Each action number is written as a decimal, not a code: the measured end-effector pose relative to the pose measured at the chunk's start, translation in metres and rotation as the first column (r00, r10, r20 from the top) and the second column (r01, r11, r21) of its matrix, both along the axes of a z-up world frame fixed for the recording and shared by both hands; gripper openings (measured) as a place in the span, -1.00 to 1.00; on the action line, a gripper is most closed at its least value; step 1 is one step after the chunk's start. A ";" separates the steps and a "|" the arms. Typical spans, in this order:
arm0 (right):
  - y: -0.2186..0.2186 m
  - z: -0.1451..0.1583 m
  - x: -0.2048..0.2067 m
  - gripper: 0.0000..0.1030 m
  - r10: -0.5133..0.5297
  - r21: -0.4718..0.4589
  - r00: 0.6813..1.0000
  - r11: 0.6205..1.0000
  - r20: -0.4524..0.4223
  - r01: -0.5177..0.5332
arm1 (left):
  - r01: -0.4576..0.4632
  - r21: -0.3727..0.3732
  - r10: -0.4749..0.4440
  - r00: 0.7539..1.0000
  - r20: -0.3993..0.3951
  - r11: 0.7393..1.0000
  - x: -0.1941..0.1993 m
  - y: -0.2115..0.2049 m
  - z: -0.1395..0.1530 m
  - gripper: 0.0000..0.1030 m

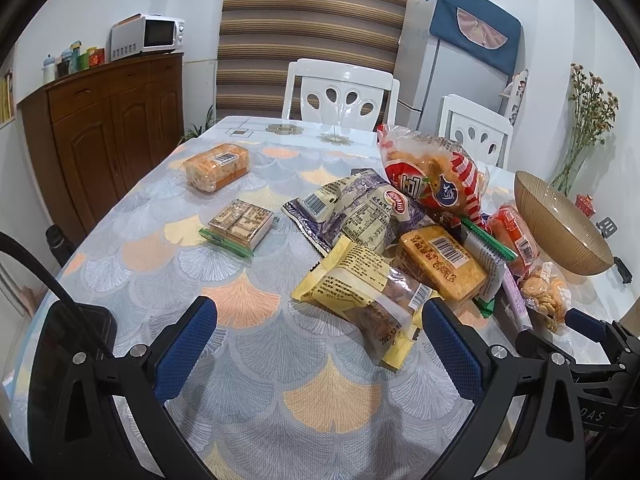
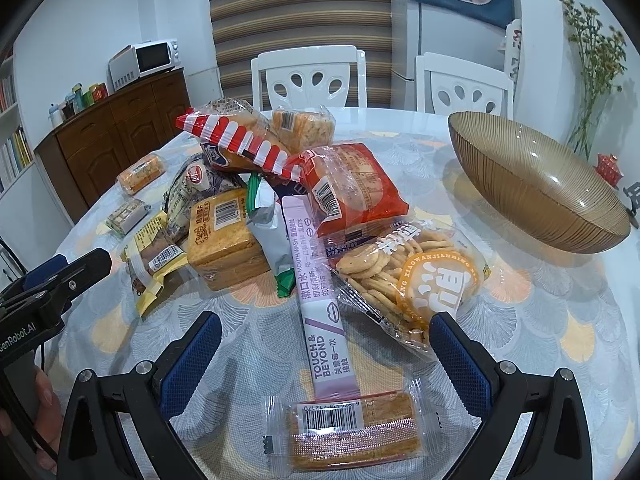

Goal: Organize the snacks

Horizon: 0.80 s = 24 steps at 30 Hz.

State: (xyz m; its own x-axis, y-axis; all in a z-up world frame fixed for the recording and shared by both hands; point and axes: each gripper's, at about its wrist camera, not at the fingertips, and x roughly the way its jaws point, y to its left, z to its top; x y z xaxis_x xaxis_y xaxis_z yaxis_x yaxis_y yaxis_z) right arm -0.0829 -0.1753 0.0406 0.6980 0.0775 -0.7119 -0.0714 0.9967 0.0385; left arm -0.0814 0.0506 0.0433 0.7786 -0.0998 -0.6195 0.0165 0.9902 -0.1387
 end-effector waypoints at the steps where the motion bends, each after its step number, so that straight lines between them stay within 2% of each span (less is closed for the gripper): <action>1: 0.000 0.000 0.001 1.00 0.001 0.000 1.000 1.000 0.000 -0.001 | -0.001 0.001 0.001 1.000 -0.001 1.000 0.000 0.000 0.000 0.99; 12: -0.005 -0.001 0.002 1.00 -0.012 0.038 1.000 0.999 -0.007 0.012 | -0.003 0.006 0.003 1.000 -0.006 1.000 0.002 -0.001 -0.001 0.99; 22: -0.005 0.000 0.002 1.00 -0.004 0.025 1.000 1.000 -0.008 0.005 | -0.006 0.010 0.006 1.000 -0.010 1.000 0.002 -0.001 -0.001 0.99; 24: -0.005 0.002 -0.001 1.00 -0.022 0.020 1.000 1.000 0.013 0.021 | -0.016 0.015 0.017 1.000 -0.024 1.000 0.004 -0.001 -0.002 0.99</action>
